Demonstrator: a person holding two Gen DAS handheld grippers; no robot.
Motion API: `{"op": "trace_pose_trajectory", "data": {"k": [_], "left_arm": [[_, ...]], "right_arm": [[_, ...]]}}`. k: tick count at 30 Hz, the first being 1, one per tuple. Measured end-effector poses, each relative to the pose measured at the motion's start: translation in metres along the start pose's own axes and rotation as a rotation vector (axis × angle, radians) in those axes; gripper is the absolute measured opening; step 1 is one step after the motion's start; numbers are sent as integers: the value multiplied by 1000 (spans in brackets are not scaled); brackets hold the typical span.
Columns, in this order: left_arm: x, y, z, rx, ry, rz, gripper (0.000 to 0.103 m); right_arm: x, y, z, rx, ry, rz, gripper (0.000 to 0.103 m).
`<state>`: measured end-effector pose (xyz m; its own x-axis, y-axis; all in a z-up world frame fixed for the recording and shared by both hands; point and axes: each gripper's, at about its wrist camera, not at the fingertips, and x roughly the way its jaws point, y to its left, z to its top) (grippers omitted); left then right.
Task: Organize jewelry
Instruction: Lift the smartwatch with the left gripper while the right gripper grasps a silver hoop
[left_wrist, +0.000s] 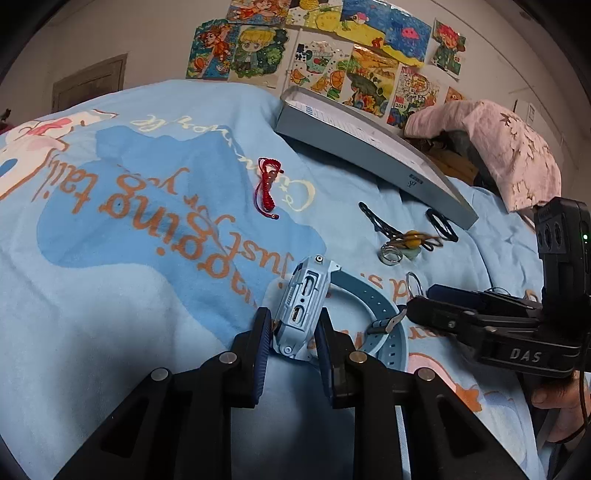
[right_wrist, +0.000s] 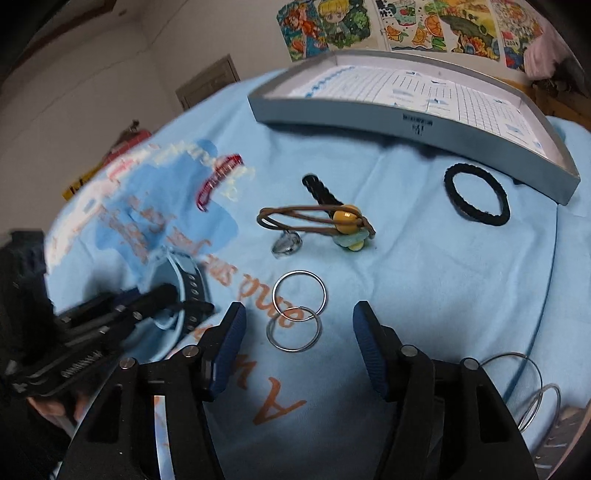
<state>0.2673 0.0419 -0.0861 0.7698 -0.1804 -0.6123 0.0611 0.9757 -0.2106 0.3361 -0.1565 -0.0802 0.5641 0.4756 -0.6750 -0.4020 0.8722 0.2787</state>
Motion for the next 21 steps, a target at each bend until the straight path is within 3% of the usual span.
{"op": "trace_pose_trajectory", "data": {"k": [9, 21], "left_arm": [[3, 0, -1, -19, -7, -27, 22], [-11, -5, -3, -23, -11, -12, 21]], "right_arm": [[16, 9, 0, -21, -12, -40, 26], [-12, 7, -11, 21, 41, 89, 26]]}}
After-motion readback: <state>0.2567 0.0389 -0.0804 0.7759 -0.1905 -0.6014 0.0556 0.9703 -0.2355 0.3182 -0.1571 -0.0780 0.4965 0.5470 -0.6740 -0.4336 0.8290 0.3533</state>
